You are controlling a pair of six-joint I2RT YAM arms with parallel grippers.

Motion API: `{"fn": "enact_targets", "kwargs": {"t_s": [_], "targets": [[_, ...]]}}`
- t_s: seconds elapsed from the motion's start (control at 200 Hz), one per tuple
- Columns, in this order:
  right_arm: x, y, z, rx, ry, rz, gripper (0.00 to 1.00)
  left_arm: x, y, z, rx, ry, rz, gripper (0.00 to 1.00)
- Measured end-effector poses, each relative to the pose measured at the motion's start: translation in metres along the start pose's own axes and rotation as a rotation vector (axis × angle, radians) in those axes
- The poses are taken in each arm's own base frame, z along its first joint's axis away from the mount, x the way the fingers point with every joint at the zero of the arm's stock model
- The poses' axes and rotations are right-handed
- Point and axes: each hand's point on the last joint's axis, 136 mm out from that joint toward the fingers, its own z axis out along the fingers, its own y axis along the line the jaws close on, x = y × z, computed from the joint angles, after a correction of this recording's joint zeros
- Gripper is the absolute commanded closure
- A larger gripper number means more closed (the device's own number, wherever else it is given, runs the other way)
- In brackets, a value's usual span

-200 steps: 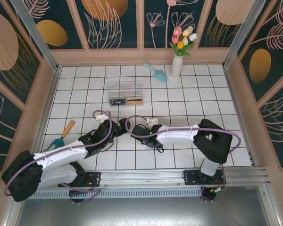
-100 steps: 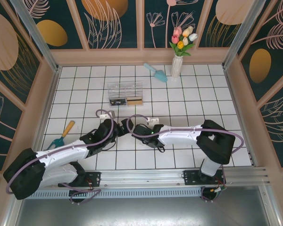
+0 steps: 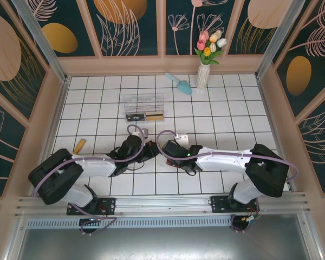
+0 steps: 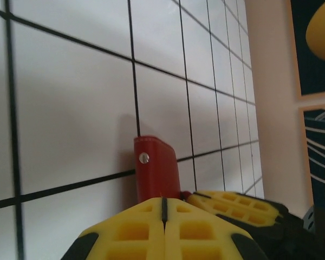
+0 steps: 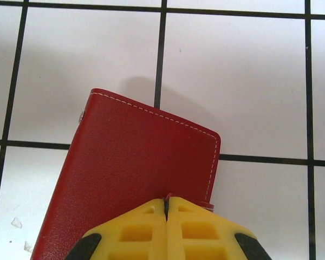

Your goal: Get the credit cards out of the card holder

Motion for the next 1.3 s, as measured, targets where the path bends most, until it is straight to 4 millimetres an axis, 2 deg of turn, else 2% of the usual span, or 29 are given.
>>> {"fn": "enact_targets", "kwargs": {"t_s": [0.21,0.33,0.48,0.611,0.901,1.096,1.211,1.296], "targets": [[0.003,0.002,0.004,-0.021,0.004,0.008,1.00,0.018,-0.016,0.026,0.058,0.101,-0.027,1.00],[0.002,0.003,0.005,-0.029,-0.002,0.010,1.00,0.025,-0.018,0.038,0.055,0.134,-0.030,1.00],[0.006,0.000,0.007,-0.020,0.006,0.006,1.00,0.032,-0.002,0.050,-0.006,0.168,-0.052,1.00],[0.004,0.004,0.007,-0.039,-0.001,0.014,1.00,0.042,0.019,0.051,-0.089,0.199,-0.069,1.00],[0.004,0.002,0.003,-0.056,-0.011,0.028,1.00,0.041,0.021,0.056,-0.136,0.204,-0.075,1.00],[-0.007,-0.024,-0.010,-0.046,-0.053,0.099,1.00,0.041,0.025,0.057,-0.161,0.200,-0.077,1.00],[-0.004,-0.045,-0.013,-0.030,-0.058,0.141,1.00,0.041,0.025,0.057,-0.162,0.199,-0.077,1.00],[-0.002,-0.052,-0.015,-0.027,-0.059,0.155,1.00,0.040,0.024,0.056,-0.160,0.198,-0.076,1.00]]}}
